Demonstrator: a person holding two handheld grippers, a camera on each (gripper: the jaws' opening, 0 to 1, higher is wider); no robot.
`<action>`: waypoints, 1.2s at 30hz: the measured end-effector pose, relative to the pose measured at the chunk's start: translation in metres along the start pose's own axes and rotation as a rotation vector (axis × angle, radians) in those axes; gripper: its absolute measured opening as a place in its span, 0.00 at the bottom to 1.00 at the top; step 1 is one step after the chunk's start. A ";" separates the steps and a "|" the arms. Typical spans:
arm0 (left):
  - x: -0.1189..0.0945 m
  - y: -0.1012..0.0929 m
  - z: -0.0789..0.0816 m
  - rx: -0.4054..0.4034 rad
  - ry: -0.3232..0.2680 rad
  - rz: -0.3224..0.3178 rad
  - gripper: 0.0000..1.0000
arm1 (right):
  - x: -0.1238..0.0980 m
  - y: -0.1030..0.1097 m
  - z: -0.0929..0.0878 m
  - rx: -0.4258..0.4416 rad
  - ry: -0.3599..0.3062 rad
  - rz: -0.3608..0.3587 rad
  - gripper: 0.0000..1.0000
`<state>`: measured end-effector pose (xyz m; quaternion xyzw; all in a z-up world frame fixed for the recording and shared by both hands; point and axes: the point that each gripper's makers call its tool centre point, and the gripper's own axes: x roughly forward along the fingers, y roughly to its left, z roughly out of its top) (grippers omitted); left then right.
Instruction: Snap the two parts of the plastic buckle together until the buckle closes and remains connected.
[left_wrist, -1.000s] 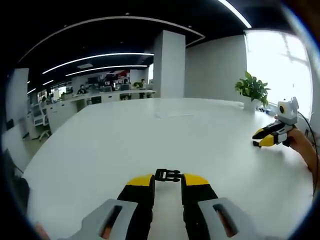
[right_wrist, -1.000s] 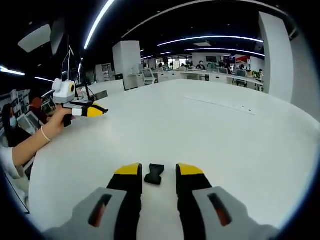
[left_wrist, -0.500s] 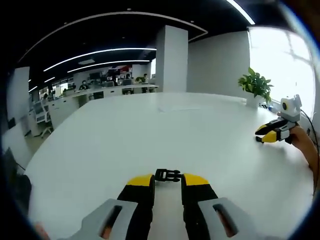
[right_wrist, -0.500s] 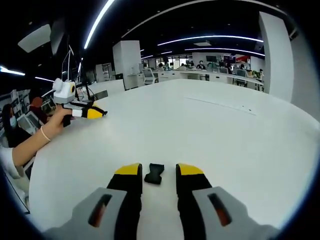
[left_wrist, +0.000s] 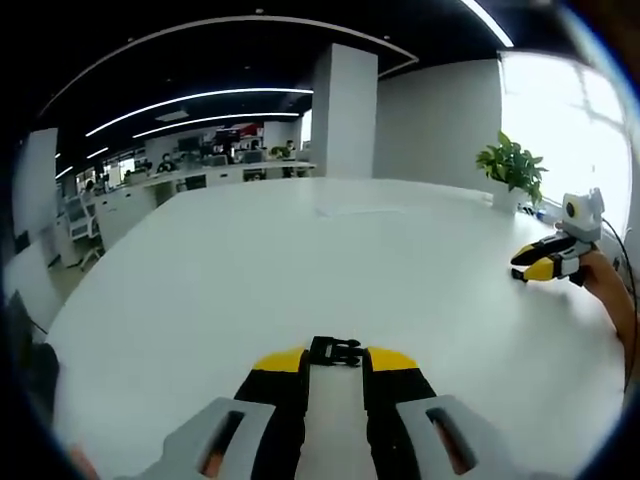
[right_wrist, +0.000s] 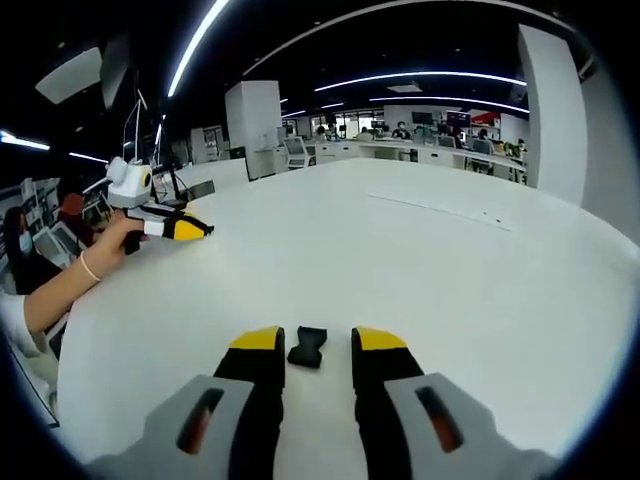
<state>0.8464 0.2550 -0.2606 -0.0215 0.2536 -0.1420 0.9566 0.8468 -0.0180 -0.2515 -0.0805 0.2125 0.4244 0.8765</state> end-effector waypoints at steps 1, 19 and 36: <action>0.000 0.000 0.000 0.001 0.001 0.001 0.20 | 0.000 0.000 0.000 0.000 0.000 0.000 0.25; -0.002 0.003 0.008 -0.005 -0.028 0.003 0.36 | 0.002 -0.003 0.002 0.001 0.005 0.001 0.25; -0.001 0.015 0.034 -0.116 -0.207 0.009 0.99 | 0.008 -0.016 0.006 0.051 0.024 -0.077 0.80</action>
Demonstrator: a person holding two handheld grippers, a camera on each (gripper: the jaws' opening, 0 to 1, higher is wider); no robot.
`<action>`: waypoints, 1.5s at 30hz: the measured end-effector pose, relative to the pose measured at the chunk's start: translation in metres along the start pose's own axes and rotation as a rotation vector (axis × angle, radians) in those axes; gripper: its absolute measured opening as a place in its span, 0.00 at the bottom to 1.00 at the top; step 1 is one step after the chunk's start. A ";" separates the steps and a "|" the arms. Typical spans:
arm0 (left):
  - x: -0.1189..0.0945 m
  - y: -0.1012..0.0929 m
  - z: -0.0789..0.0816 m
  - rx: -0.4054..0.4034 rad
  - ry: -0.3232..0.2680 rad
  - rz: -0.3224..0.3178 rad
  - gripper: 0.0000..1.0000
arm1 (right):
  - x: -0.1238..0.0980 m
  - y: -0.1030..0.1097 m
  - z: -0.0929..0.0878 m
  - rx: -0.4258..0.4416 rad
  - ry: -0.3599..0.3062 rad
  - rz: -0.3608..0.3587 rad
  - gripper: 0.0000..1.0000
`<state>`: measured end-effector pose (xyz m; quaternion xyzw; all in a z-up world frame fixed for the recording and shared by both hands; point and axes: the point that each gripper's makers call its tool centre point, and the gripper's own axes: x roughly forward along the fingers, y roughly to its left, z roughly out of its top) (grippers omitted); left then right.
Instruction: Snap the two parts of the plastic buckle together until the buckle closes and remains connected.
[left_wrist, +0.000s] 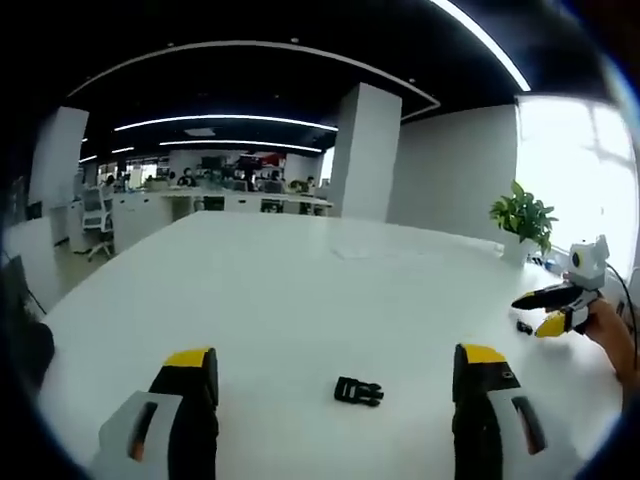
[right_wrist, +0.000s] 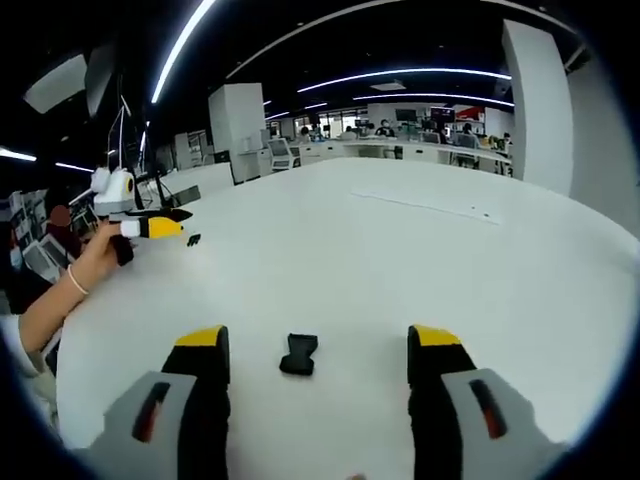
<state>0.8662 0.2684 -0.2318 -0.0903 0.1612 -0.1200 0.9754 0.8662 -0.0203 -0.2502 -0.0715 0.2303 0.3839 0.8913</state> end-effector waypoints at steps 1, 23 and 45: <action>-0.001 -0.001 0.002 -0.002 -0.014 -0.005 0.99 | 0.002 -0.001 -0.001 -0.008 0.014 -0.004 0.81; -0.002 -0.007 -0.006 -0.038 0.013 -0.020 0.92 | 0.002 -0.010 -0.003 -0.091 0.062 -0.026 0.45; 0.004 -0.011 -0.009 0.006 0.038 -0.038 0.86 | -0.001 -0.010 -0.002 -0.127 0.038 -0.036 0.14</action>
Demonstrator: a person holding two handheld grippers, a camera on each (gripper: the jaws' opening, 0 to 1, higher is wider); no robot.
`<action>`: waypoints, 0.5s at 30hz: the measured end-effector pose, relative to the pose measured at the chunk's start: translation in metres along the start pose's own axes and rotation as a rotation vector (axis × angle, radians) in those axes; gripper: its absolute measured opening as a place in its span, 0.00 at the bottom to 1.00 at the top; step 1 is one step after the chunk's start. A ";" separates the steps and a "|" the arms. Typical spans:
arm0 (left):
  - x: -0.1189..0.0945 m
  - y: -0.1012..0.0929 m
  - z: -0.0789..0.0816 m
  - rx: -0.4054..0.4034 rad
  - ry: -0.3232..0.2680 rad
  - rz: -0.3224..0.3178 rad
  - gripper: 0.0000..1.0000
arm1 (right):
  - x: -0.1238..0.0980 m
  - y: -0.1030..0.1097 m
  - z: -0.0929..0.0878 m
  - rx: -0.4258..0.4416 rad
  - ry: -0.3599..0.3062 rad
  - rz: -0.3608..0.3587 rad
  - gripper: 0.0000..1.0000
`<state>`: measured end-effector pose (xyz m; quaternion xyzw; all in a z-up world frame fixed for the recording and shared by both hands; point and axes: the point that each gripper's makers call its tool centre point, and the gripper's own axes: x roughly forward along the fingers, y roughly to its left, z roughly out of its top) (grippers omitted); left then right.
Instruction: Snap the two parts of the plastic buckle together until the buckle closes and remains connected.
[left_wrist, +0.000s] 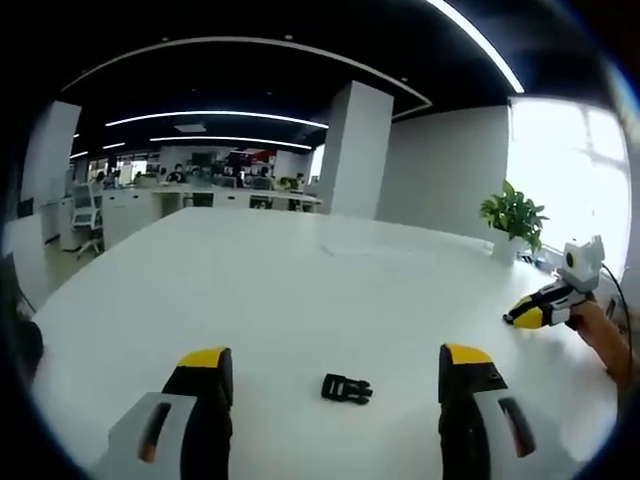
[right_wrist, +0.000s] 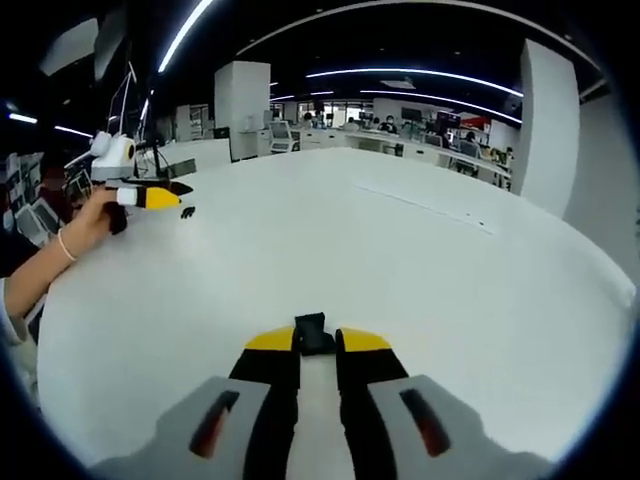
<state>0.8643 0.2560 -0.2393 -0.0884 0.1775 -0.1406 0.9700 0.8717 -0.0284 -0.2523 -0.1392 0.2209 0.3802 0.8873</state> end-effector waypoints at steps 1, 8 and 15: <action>0.000 0.000 0.000 0.000 0.001 -0.001 0.85 | 0.000 0.000 0.000 -0.001 0.000 -0.002 0.14; 0.001 0.000 -0.001 -0.002 0.003 -0.005 0.84 | 0.001 0.012 0.004 -0.027 -0.015 0.074 0.13; 0.001 0.000 -0.002 -0.002 0.009 -0.010 0.83 | 0.005 0.033 0.007 -0.080 -0.005 0.184 0.13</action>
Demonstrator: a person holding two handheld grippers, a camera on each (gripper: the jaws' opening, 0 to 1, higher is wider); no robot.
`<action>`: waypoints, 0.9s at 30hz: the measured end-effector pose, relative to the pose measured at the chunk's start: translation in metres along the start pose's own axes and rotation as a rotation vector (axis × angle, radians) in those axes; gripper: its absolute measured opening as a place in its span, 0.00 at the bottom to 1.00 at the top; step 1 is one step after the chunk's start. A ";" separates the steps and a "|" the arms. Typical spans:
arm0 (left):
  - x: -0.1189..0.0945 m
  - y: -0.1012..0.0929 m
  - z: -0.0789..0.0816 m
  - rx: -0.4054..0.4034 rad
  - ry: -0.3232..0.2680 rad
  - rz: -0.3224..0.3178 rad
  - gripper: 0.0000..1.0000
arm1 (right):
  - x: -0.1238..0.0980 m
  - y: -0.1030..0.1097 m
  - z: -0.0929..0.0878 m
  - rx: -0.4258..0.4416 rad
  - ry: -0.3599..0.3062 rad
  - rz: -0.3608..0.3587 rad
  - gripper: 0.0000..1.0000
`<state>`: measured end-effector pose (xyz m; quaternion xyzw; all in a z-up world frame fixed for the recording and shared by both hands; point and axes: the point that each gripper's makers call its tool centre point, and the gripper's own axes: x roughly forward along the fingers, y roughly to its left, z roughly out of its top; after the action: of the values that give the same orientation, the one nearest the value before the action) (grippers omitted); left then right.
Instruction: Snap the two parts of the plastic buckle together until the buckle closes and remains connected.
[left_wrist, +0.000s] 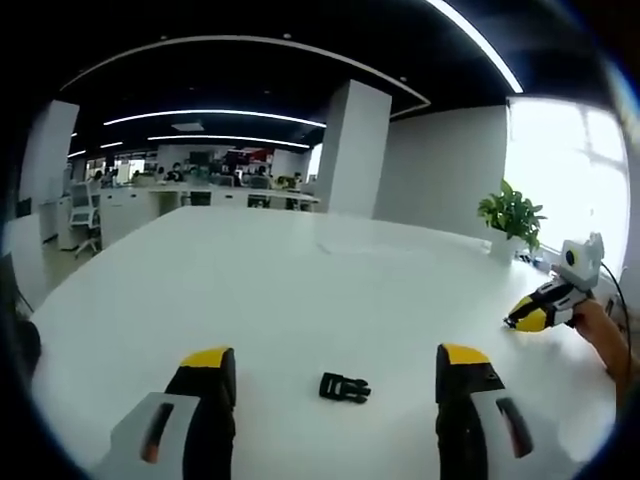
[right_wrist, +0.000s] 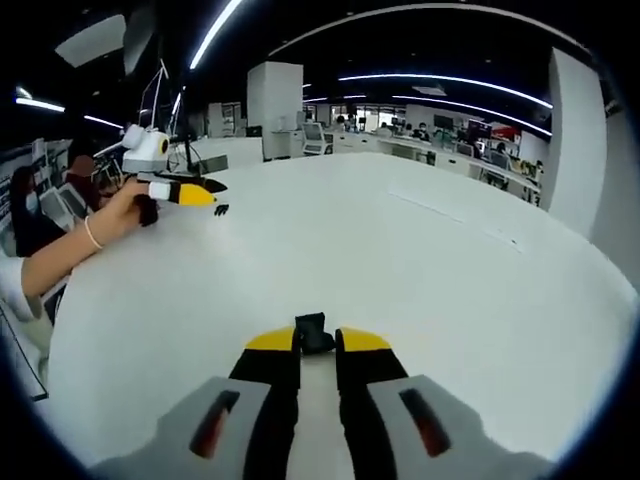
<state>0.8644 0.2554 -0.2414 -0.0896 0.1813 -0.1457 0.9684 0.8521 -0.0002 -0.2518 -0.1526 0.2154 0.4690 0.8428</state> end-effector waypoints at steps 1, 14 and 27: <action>0.000 0.000 0.000 0.001 0.003 0.000 0.83 | 0.002 0.004 0.000 -0.010 0.007 0.027 0.13; 0.000 0.000 0.000 0.005 0.009 -0.006 0.81 | 0.007 0.036 0.004 -0.029 -0.007 0.189 0.13; -0.001 0.000 -0.001 0.008 0.014 -0.006 0.81 | 0.006 0.036 0.008 -0.040 -0.027 0.179 0.13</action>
<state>0.8633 0.2555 -0.2420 -0.0851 0.1871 -0.1501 0.9671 0.8262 0.0262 -0.2504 -0.1432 0.2075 0.5487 0.7971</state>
